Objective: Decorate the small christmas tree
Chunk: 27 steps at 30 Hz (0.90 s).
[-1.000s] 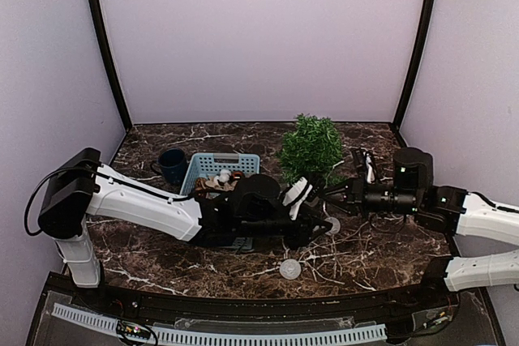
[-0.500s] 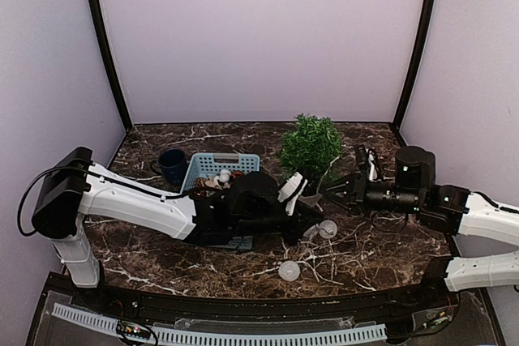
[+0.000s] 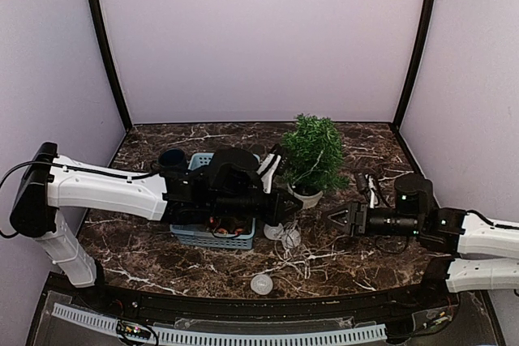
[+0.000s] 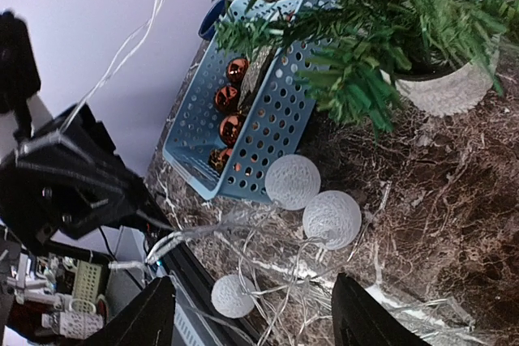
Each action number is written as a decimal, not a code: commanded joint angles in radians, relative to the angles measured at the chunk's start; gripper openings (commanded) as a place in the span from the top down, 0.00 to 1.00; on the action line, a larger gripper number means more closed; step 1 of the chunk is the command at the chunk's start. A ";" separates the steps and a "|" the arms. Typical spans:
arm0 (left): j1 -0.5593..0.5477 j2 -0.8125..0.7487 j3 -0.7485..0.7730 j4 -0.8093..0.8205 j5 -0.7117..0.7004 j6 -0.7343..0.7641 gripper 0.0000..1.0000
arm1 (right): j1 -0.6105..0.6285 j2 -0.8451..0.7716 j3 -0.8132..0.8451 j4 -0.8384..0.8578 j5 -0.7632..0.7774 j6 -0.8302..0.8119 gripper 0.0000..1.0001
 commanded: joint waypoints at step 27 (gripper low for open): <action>0.054 -0.045 0.057 -0.126 0.159 -0.165 1.00 | 0.207 0.463 0.017 0.411 0.154 -0.226 0.48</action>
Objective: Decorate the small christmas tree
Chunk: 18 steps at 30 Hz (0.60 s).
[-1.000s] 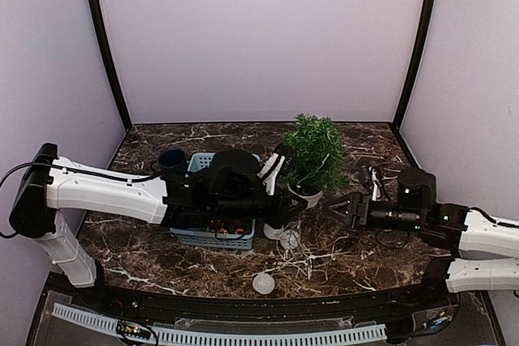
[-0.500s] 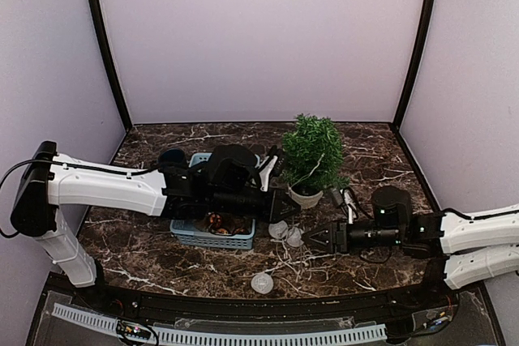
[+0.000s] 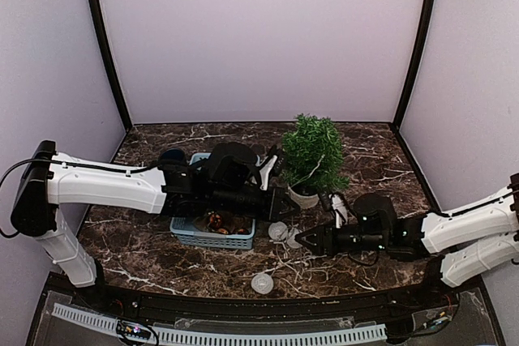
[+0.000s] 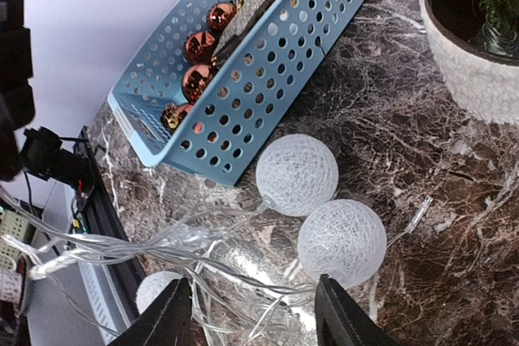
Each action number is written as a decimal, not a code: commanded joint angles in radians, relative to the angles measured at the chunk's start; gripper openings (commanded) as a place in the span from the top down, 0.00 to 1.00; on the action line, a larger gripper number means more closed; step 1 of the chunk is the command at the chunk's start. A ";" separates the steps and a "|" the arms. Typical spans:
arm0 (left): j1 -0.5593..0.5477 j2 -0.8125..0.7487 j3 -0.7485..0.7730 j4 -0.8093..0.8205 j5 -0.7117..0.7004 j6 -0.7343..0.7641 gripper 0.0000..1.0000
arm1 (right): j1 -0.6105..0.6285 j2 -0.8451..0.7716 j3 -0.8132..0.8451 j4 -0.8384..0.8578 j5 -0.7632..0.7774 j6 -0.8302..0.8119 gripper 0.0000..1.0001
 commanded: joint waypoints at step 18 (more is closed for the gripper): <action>0.069 -0.143 -0.076 -0.049 -0.058 -0.004 1.00 | 0.008 -0.312 0.033 -0.281 0.298 0.088 1.00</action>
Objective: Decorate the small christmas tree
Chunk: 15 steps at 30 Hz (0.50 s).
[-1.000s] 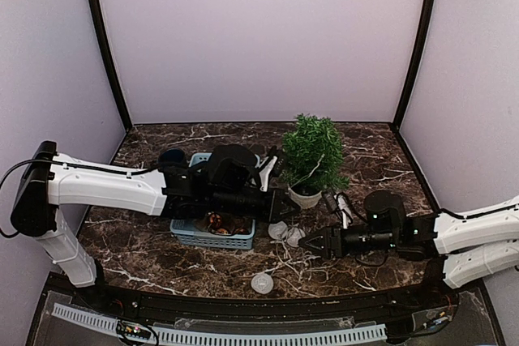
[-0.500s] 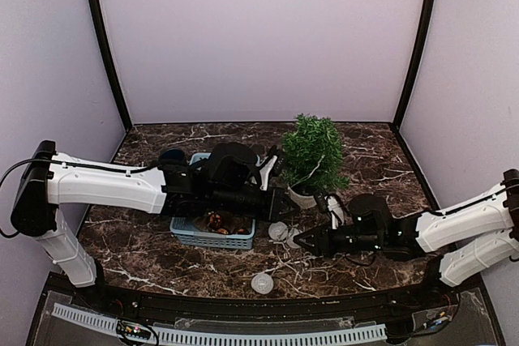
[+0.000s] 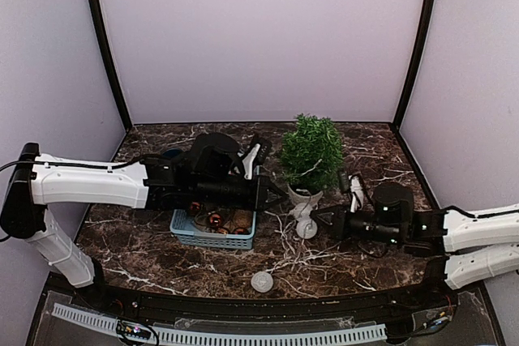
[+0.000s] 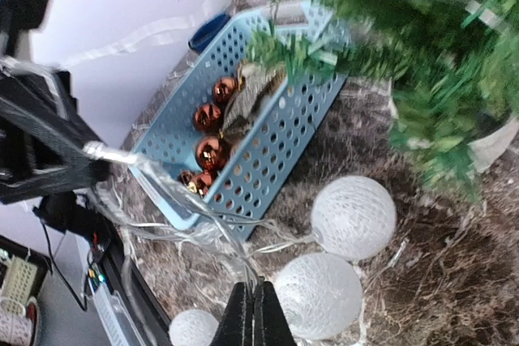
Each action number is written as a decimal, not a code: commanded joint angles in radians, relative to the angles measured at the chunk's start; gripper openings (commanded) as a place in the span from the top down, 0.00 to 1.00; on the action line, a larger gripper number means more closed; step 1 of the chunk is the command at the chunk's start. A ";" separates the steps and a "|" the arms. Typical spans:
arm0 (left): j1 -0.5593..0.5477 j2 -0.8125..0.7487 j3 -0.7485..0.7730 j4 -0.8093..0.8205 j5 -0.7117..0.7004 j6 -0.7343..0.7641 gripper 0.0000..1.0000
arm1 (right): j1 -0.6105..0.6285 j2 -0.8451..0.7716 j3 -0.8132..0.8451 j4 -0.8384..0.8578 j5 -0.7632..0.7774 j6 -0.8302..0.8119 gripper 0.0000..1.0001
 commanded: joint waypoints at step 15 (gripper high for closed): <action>0.065 -0.125 -0.054 -0.093 -0.070 0.030 1.00 | -0.021 -0.449 0.244 -1.056 0.600 0.332 1.00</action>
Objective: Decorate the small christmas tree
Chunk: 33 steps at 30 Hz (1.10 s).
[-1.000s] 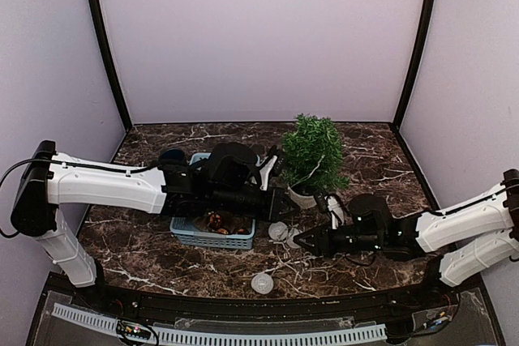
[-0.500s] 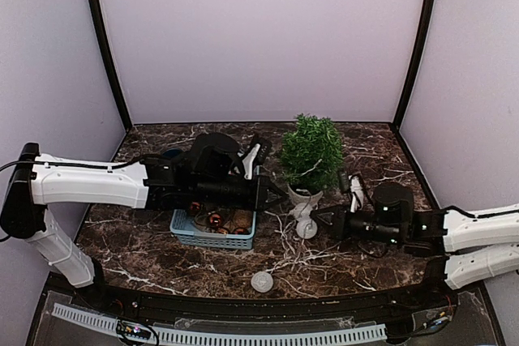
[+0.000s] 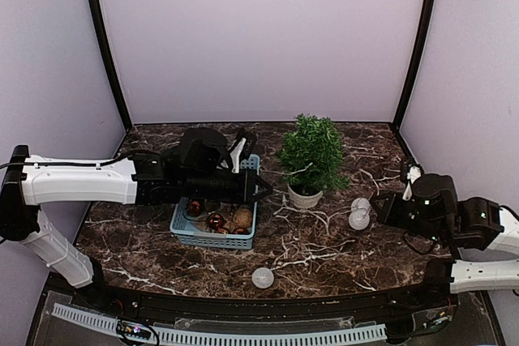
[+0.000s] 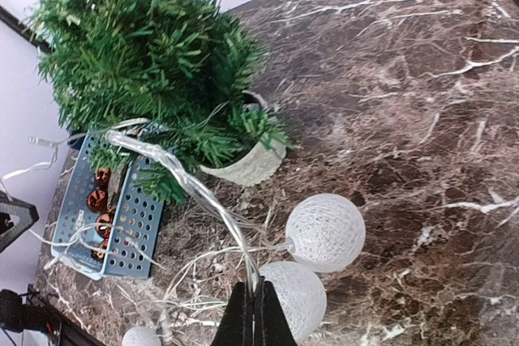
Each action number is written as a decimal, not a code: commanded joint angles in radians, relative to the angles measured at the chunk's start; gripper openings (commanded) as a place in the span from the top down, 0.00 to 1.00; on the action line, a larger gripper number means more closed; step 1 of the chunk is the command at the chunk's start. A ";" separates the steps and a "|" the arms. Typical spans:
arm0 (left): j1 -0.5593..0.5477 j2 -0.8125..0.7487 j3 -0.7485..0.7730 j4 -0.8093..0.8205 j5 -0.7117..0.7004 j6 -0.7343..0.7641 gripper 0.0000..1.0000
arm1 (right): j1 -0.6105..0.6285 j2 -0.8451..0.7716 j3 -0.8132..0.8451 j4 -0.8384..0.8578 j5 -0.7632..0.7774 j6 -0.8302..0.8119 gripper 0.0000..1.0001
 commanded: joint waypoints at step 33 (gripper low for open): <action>0.055 -0.007 -0.030 0.020 0.131 0.060 1.00 | -0.091 0.125 -0.003 0.303 -0.433 -0.257 0.25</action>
